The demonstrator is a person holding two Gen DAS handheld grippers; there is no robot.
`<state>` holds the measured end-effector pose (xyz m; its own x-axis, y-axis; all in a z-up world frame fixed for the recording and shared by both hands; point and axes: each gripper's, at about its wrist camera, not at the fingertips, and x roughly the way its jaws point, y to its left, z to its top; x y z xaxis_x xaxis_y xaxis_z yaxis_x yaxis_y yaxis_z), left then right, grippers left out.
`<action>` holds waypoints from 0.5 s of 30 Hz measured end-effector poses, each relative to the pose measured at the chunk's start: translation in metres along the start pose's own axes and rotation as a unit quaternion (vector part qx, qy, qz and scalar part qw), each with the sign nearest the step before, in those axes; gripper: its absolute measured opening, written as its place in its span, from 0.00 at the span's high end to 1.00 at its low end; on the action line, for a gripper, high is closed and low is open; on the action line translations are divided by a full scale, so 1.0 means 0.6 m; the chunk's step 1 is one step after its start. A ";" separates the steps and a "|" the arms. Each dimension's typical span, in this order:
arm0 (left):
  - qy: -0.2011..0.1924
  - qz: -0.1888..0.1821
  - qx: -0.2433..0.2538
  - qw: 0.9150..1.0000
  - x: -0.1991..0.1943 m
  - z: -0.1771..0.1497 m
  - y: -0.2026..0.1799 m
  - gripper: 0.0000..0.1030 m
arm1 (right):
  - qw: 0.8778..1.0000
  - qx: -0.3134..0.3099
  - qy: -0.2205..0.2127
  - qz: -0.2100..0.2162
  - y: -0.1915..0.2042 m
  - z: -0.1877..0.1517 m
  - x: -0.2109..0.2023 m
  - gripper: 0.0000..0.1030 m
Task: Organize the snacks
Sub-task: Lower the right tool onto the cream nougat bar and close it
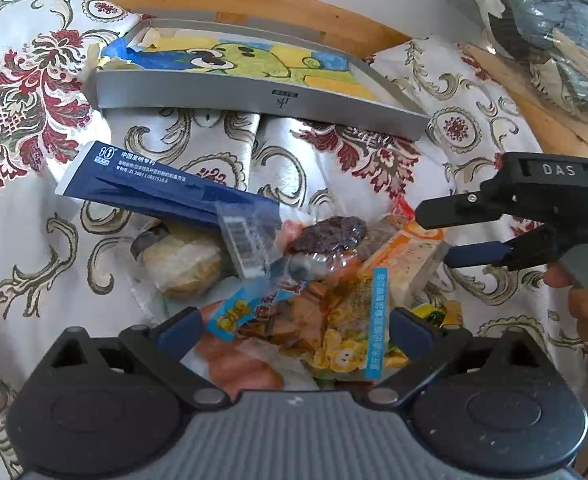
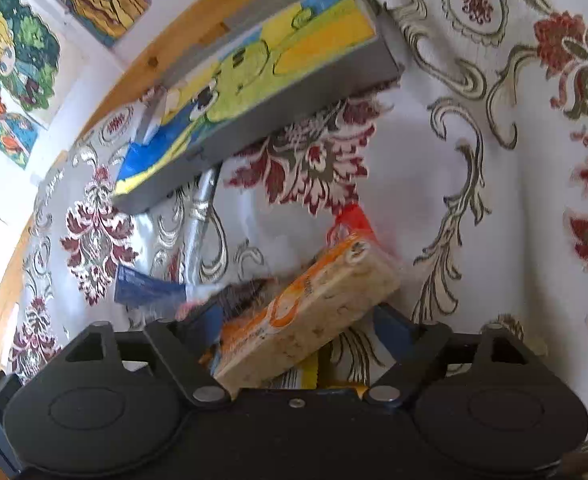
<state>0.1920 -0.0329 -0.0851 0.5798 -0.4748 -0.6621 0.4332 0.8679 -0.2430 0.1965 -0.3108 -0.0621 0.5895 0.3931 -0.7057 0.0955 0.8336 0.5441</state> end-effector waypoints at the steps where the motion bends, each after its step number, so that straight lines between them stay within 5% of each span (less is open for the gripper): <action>1: -0.001 0.000 -0.002 1.000 -0.001 0.000 -0.001 0.02 | 1.000 0.002 -0.003 0.003 0.000 0.002 0.000 0.19; 12: -0.004 0.011 0.039 0.999 0.012 0.000 -0.021 0.01 | 0.999 0.013 -0.005 0.032 0.004 0.011 0.022 0.19; 15: -0.004 0.014 0.051 0.999 0.015 -0.001 -0.022 0.01 | 1.000 -0.001 0.007 0.029 0.012 0.007 0.032 0.28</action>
<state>0.1909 -0.0488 -0.0883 0.5978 -0.4514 -0.6625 0.4841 0.8620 -0.1504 0.2119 -0.2989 -0.0701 0.5831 0.4460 -0.6790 0.0604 0.8097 0.5837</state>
